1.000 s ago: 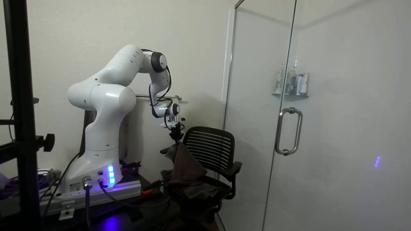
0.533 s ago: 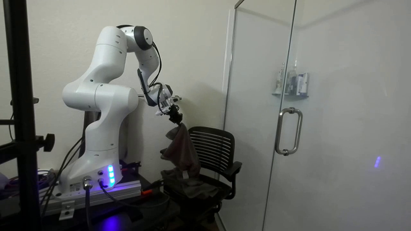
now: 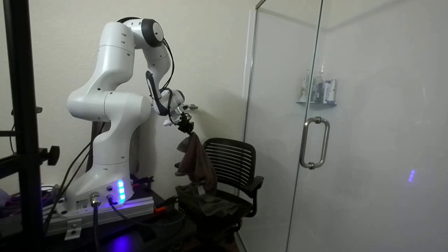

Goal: Hang the brown towel on the backrest of the black chair, remove the grey towel from the rail and put it on the seat of the black chair

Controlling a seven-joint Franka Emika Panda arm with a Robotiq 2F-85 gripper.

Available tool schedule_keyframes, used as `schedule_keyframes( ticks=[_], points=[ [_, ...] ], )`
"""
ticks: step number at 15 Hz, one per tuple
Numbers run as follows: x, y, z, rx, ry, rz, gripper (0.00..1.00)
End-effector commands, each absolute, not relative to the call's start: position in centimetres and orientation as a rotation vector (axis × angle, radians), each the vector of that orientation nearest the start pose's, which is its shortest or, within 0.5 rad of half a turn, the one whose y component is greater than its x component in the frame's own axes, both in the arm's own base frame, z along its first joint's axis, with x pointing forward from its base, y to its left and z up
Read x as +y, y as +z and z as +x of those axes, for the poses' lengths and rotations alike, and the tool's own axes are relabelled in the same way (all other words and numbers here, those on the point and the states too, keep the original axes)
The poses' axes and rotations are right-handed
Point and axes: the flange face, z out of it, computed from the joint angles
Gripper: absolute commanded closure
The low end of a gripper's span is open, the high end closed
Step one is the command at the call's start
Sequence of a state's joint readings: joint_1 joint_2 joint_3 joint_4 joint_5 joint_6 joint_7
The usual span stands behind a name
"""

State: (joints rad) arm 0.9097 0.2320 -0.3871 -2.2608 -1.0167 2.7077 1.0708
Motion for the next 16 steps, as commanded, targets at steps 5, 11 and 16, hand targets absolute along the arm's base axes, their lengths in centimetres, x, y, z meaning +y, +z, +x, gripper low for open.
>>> schedule_keyframes(
  ticks=[5, 11, 16],
  points=[
    [29.3, 43.6, 49.8, -0.288, -1.576, -3.129, 0.99],
    [27.3, 56.5, 51.9, -0.019, -2.091, -2.901, 0.99],
    [21.8, 58.3, 54.8, 0.184, -2.239, -2.821, 0.95]
  ],
)
